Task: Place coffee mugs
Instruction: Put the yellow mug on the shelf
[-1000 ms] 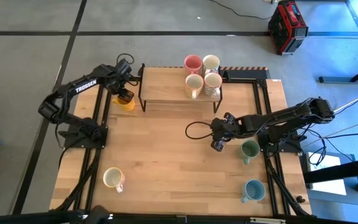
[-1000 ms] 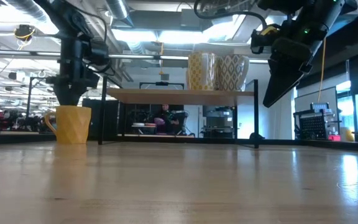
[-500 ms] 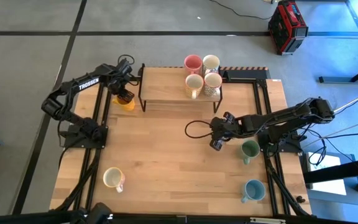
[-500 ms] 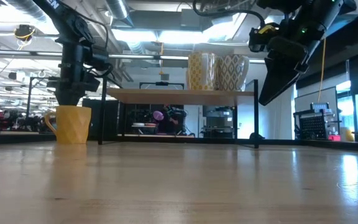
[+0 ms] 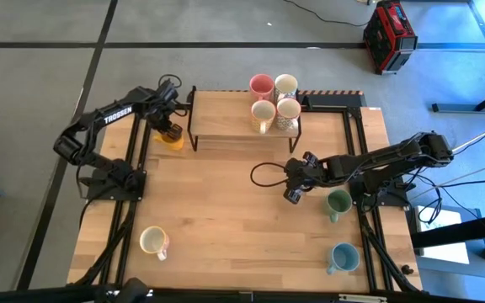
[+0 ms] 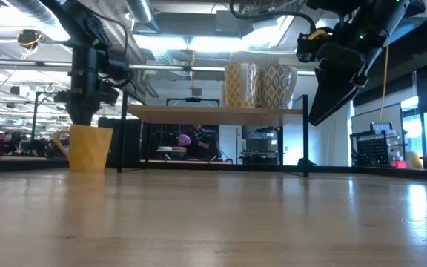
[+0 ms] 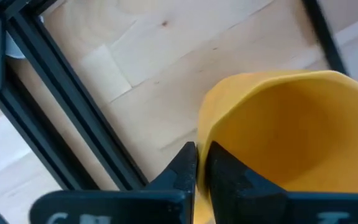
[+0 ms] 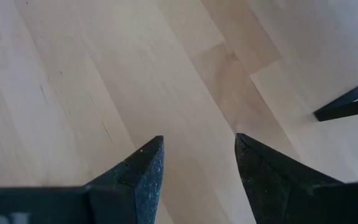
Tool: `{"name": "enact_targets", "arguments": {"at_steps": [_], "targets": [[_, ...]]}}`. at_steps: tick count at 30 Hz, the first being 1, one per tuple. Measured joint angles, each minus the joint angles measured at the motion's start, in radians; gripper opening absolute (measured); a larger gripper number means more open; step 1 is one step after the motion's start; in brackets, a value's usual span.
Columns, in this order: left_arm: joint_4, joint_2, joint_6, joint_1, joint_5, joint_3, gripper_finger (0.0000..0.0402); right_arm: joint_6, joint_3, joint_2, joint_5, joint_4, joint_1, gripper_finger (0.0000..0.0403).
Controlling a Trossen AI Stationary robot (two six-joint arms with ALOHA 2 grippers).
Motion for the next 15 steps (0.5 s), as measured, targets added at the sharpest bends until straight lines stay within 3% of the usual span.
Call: {"name": "enact_targets", "arguments": {"at_steps": [15], "targets": [[-0.207, -0.246, -0.108, -0.104, 0.027, -0.003, 0.0012, -0.057, 0.0, 0.0, 0.0, 0.0, 0.0, 0.0186]]}}
